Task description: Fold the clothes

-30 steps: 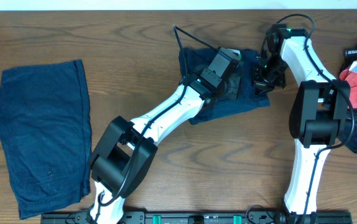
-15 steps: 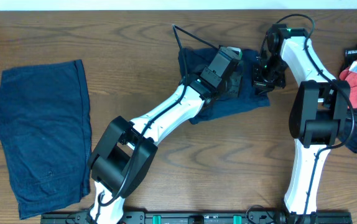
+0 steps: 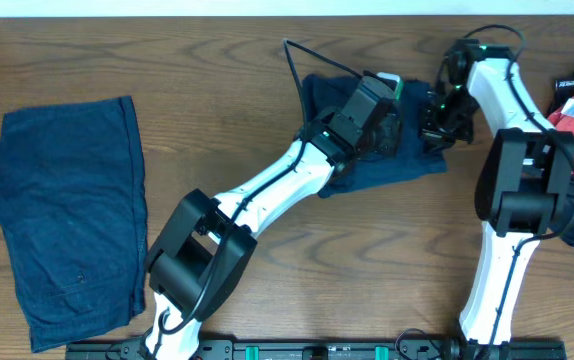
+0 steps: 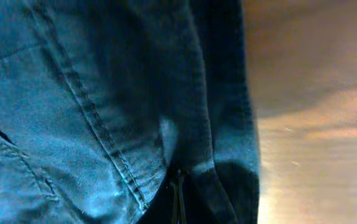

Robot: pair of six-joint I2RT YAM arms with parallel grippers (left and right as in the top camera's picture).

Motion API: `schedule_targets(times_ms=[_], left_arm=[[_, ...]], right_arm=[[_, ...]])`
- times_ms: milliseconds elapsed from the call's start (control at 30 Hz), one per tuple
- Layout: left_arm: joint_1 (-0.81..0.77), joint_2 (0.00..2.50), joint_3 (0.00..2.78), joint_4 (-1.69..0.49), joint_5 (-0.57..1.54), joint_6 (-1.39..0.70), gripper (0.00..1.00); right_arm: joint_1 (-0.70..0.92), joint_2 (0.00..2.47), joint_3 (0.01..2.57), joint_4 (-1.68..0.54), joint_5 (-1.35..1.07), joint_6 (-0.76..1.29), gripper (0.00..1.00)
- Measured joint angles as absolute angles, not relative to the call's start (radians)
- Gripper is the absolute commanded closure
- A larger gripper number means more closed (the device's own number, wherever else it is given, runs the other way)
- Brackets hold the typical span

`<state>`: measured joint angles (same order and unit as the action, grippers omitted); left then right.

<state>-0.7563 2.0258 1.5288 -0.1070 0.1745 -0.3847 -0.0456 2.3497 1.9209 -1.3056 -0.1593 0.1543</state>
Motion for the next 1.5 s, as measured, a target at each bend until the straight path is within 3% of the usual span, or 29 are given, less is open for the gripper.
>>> schedule_targets(times_ms=[167, 300, 400, 500, 600, 667, 767, 800, 833, 1033, 1500], left_arm=[[-0.766, 2.041, 1.530, -0.107, 0.181, -0.385, 0.63], [-0.767, 2.075, 1.531, -0.112, 0.184, -0.385, 0.62], [-0.767, 2.091, 1.531, -0.126, 0.185, -0.385, 0.61], [-0.767, 2.093, 1.531, -0.126, 0.187, -0.384, 0.51], [-0.767, 2.093, 1.532, -0.125, 0.195, -0.388, 0.45], [-0.768, 2.093, 1.532, -0.122, 0.200, -0.382, 0.32], [-0.769, 2.093, 1.532, -0.107, 0.219, -0.387, 0.20], [-0.769, 2.093, 1.532, -0.099, 0.230, -0.385, 0.05], [-0.770, 2.093, 1.532, -0.088, 0.237, -0.383, 0.02], [-0.771, 2.093, 1.537, 0.014, 0.309, -0.388, 0.02], [-0.771, 2.093, 1.729, 0.015, 0.390, -0.385, 0.02]], right_arm=[[-0.069, 2.350, 2.001, -1.366, -0.139, 0.151, 0.99], [-0.068, 2.350, 2.101, -1.403, -0.106, 0.152, 0.80], [-0.068, 2.350, 2.196, -1.445, -0.077, 0.152, 0.73], [-0.069, 2.350, 2.337, -1.509, -0.044, 0.155, 0.64], [-0.069, 2.343, 2.488, -1.580, -0.025, 0.156, 0.63], [-0.069, 2.336, 2.577, -1.612, -0.019, 0.156, 0.61], [-0.069, 2.323, 2.666, -1.640, -0.013, 0.157, 0.60], [-0.069, 2.319, 2.693, -1.652, -0.010, 0.157, 0.60], [-0.069, 2.316, 2.707, -1.660, -0.009, 0.157, 0.60], [-0.069, 2.312, 2.729, -1.685, -0.006, 0.157, 0.60], [-0.069, 2.312, 2.729, -1.690, -0.006, 0.157, 0.61]])
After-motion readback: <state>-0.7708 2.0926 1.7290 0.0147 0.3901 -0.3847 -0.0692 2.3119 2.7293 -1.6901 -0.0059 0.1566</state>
